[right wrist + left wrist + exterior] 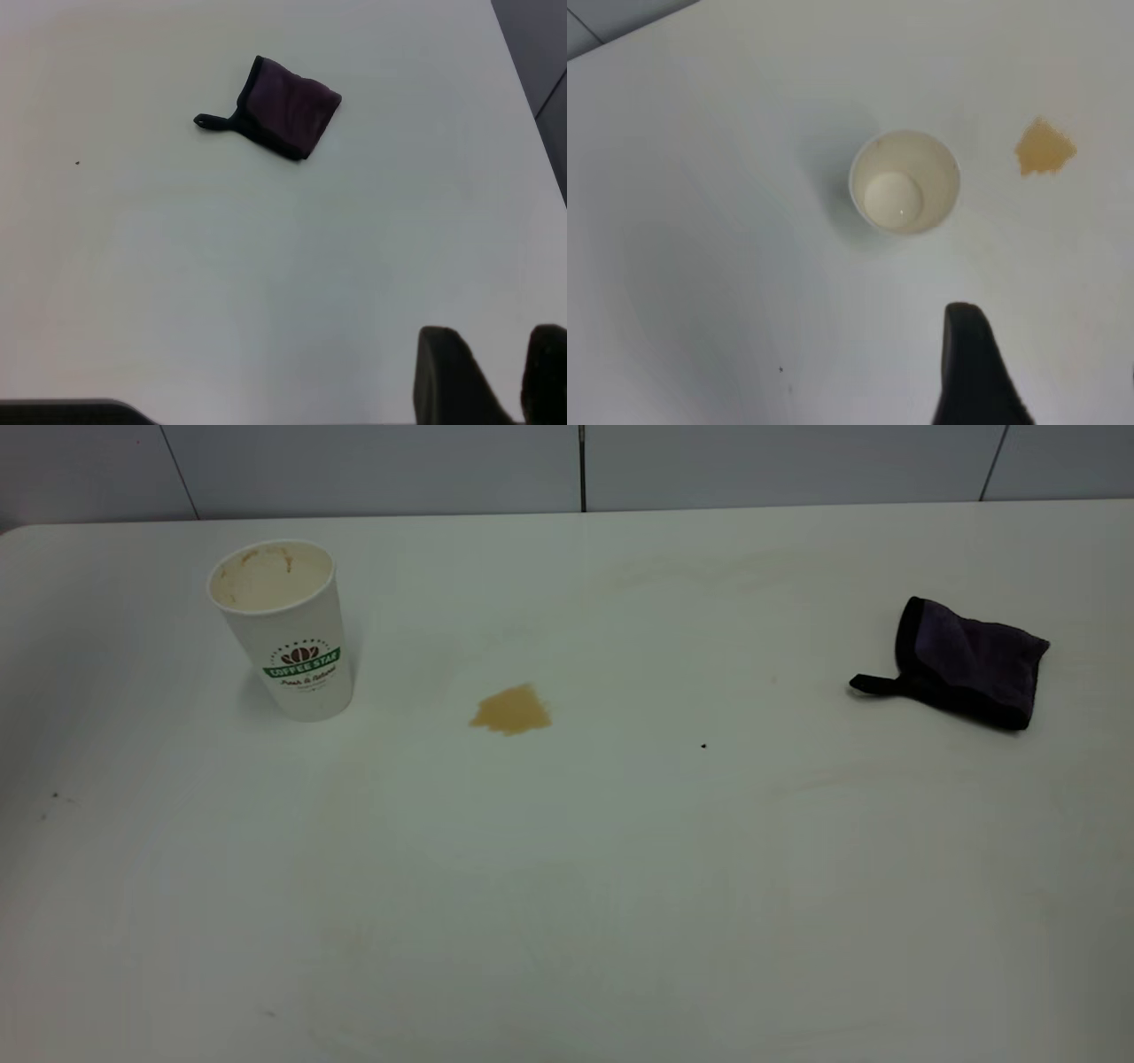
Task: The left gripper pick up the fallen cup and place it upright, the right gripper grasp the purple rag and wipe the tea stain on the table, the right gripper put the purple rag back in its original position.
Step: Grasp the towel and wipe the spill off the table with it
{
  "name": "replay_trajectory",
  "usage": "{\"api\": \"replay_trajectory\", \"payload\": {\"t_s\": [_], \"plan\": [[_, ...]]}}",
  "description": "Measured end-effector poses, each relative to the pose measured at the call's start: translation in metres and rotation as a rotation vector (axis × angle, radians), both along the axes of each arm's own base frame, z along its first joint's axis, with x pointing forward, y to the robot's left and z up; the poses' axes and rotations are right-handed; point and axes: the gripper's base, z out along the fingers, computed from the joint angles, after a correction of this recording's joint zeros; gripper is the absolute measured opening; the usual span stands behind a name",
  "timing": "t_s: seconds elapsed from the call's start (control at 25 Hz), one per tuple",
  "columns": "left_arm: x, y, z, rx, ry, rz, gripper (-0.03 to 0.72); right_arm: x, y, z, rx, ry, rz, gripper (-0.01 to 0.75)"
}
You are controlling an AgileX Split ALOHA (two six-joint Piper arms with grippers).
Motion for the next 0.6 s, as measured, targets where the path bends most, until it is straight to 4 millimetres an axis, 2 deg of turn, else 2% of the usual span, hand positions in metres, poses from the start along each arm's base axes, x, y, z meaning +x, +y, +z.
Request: {"api": "replay_trajectory", "payload": {"t_s": [0.12,0.28,0.44,0.6], "plan": [[-0.018,0.001,0.011,0.005,0.031,0.028,0.444,0.000,0.000,0.000,0.000,0.000,0.000,0.239],[-0.025,0.003,0.014,-0.011,0.052,0.095,0.441,0.000,0.000,0.000,0.000,0.000,0.000,0.239],[-0.042,0.005,-0.001,0.006,0.112,0.130,0.440,0.000,0.000,0.000,0.000,0.000,0.000,0.239],[-0.075,0.008,-0.019,0.023,0.180,0.206,0.440,0.000,0.000,0.000,0.000,0.000,0.000,0.239]]}}
